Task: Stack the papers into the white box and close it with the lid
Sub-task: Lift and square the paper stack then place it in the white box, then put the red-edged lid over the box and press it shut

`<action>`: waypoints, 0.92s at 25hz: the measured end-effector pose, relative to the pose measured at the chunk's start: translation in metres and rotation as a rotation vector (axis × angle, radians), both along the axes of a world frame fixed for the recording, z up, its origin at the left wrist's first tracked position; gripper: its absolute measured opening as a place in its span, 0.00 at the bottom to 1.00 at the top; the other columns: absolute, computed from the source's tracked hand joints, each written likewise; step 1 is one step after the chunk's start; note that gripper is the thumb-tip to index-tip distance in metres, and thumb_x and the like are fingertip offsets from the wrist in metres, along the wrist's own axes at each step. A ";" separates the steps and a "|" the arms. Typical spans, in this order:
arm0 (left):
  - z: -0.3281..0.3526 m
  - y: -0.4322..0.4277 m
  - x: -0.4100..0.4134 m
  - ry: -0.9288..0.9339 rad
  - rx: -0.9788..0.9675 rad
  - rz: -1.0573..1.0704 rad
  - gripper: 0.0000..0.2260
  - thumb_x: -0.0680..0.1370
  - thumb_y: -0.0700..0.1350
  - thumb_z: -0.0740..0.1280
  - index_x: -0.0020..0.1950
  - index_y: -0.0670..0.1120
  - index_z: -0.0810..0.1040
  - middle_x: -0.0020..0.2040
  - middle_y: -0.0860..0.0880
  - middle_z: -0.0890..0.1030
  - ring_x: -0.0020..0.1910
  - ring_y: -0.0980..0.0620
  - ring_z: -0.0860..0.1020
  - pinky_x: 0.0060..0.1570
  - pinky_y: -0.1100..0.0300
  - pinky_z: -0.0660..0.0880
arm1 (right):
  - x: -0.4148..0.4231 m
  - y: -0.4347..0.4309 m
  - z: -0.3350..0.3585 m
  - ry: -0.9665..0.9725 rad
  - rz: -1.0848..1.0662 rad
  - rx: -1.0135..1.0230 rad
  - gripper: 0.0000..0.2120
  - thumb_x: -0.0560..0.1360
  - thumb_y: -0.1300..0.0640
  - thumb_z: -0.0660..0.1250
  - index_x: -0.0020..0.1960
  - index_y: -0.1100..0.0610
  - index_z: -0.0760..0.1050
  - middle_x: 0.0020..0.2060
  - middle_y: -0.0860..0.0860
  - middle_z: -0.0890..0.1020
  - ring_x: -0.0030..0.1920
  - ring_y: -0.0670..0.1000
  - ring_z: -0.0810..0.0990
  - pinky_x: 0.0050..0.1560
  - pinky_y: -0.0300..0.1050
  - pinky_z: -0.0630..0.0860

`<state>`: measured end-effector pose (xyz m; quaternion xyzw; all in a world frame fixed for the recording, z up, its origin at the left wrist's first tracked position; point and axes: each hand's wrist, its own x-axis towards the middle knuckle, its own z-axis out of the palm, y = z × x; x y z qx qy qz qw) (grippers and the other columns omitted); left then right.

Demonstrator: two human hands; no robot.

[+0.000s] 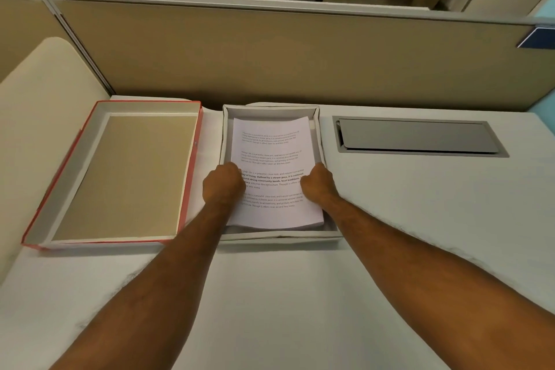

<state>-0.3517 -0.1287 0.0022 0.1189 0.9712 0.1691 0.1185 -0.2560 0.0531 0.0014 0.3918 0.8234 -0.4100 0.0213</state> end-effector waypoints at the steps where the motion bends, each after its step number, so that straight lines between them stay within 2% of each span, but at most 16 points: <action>1: 0.003 0.001 0.002 -0.007 -0.023 -0.017 0.07 0.80 0.47 0.63 0.48 0.44 0.76 0.45 0.46 0.81 0.38 0.46 0.79 0.42 0.52 0.76 | 0.000 0.000 0.001 -0.005 -0.002 -0.008 0.14 0.78 0.62 0.63 0.62 0.65 0.69 0.59 0.61 0.80 0.55 0.60 0.81 0.46 0.44 0.76; 5: 0.010 0.003 0.011 -0.104 0.030 0.012 0.04 0.77 0.43 0.67 0.46 0.45 0.72 0.41 0.48 0.78 0.31 0.52 0.73 0.38 0.56 0.73 | 0.005 -0.011 0.010 0.028 -0.034 -0.098 0.20 0.75 0.63 0.66 0.65 0.65 0.67 0.61 0.60 0.78 0.57 0.58 0.80 0.47 0.44 0.78; 7: 0.011 0.005 0.019 -0.194 0.133 0.057 0.08 0.76 0.44 0.69 0.51 0.44 0.72 0.46 0.47 0.79 0.33 0.53 0.74 0.35 0.58 0.72 | 0.009 -0.017 0.014 0.098 -0.026 -0.102 0.24 0.73 0.62 0.69 0.67 0.64 0.67 0.63 0.59 0.78 0.58 0.58 0.79 0.53 0.49 0.81; 8: 0.011 0.006 0.026 -0.210 0.183 0.067 0.13 0.76 0.45 0.70 0.55 0.43 0.71 0.50 0.46 0.79 0.37 0.52 0.77 0.36 0.59 0.73 | 0.013 -0.020 0.015 0.140 0.005 -0.060 0.26 0.71 0.61 0.70 0.67 0.63 0.67 0.63 0.59 0.77 0.59 0.58 0.79 0.55 0.52 0.81; 10: 0.012 0.008 0.039 -0.179 0.222 0.061 0.24 0.75 0.47 0.72 0.65 0.42 0.67 0.59 0.44 0.78 0.51 0.46 0.80 0.47 0.54 0.78 | 0.021 -0.026 0.018 0.190 0.093 0.083 0.27 0.71 0.58 0.72 0.67 0.60 0.67 0.63 0.57 0.76 0.60 0.56 0.78 0.56 0.54 0.81; 12: 0.010 0.008 0.050 -0.079 0.230 0.015 0.27 0.75 0.50 0.72 0.69 0.43 0.65 0.65 0.43 0.75 0.60 0.43 0.78 0.55 0.51 0.77 | 0.030 -0.030 0.019 0.180 0.181 0.222 0.30 0.72 0.54 0.72 0.70 0.59 0.64 0.65 0.56 0.74 0.63 0.55 0.75 0.61 0.52 0.79; 15: 0.005 -0.010 0.064 0.058 0.265 -0.124 0.29 0.76 0.55 0.69 0.73 0.46 0.66 0.70 0.45 0.73 0.66 0.44 0.75 0.63 0.48 0.73 | 0.043 -0.035 0.018 0.148 0.326 0.356 0.35 0.73 0.48 0.70 0.74 0.57 0.60 0.72 0.56 0.69 0.70 0.56 0.69 0.69 0.51 0.70; 18: -0.003 -0.045 0.071 0.131 0.215 -0.200 0.31 0.76 0.60 0.66 0.75 0.47 0.65 0.75 0.46 0.70 0.72 0.44 0.70 0.72 0.44 0.63 | 0.057 -0.042 0.012 0.062 0.511 0.467 0.38 0.75 0.41 0.64 0.78 0.55 0.53 0.79 0.54 0.57 0.78 0.56 0.56 0.77 0.55 0.52; 20: -0.008 -0.072 0.075 0.165 0.149 -0.203 0.34 0.77 0.64 0.61 0.77 0.47 0.61 0.78 0.45 0.65 0.76 0.44 0.63 0.75 0.41 0.56 | 0.068 -0.052 0.008 0.039 0.589 0.531 0.40 0.75 0.35 0.60 0.78 0.54 0.50 0.80 0.53 0.53 0.80 0.55 0.50 0.78 0.56 0.42; 23: -0.010 -0.108 0.082 0.238 0.081 -0.175 0.39 0.76 0.69 0.55 0.80 0.48 0.54 0.81 0.46 0.55 0.79 0.44 0.55 0.75 0.40 0.50 | 0.078 -0.071 0.003 0.037 0.643 0.553 0.43 0.73 0.30 0.55 0.79 0.52 0.48 0.80 0.52 0.49 0.80 0.53 0.45 0.77 0.58 0.36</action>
